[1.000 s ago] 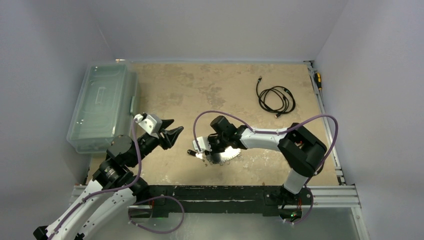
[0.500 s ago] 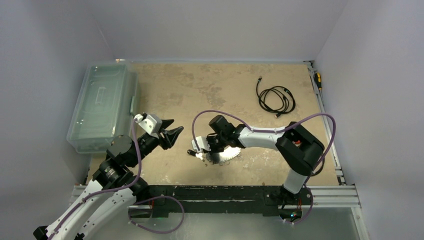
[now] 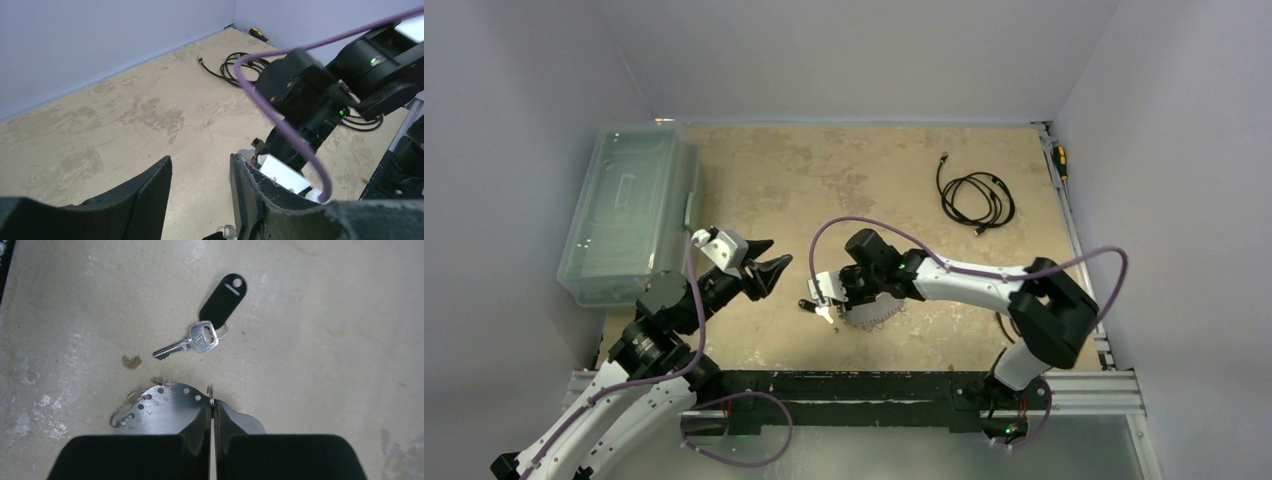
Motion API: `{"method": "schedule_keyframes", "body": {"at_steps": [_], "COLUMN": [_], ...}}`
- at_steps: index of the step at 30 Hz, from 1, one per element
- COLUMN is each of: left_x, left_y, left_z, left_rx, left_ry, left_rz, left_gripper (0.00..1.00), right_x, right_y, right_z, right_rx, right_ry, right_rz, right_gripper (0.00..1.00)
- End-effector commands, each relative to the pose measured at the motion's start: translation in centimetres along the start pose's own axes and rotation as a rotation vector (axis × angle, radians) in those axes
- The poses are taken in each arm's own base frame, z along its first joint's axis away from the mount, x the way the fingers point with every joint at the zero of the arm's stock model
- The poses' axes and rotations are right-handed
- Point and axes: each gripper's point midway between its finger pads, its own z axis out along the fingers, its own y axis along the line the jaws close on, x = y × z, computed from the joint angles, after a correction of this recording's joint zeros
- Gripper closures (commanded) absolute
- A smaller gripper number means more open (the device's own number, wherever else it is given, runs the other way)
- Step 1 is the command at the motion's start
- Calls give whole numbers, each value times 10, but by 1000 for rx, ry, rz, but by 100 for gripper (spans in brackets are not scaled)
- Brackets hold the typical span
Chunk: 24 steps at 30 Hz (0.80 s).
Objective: Put the keys on the keyring
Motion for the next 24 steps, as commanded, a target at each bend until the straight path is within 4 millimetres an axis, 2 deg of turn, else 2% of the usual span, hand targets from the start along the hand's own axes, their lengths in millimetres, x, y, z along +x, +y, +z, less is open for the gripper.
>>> {"method": "schedule_keyframes", "body": {"at_steps": [1, 4, 8, 14, 17, 21, 24], "left_x": [-22, -26, -29, -41, -34, -26, -12], "left_y": [-14, -19, -27, -61, -75, -96, -99], "left_z": [-6, -8, -10, -18, -17, -10, 6], "left_rx": [79, 110, 156, 353, 440, 585, 609], "left_ry": [-79, -92, -99, -148, -148, -115, -40], "left_rz": [27, 34, 40, 50, 62, 74, 72], "left_gripper": [53, 48, 46, 45, 45, 42, 43], "right_x": [-28, -37, -54, -77, -94, -108, -110], "right_y": [-15, -16, -15, -17, -14, -8, -1], "right_z": [-38, -58, -82, -122, -139, -149, -146], "right_rx": [138, 185, 228, 333, 364, 338, 305], "right_ry": [-54, -82, -151, -271, -339, -374, -343], "right_rz": [-1, 35, 77, 141, 169, 272, 322], "right_gripper": [100, 100, 100, 100, 100, 100, 100]}}
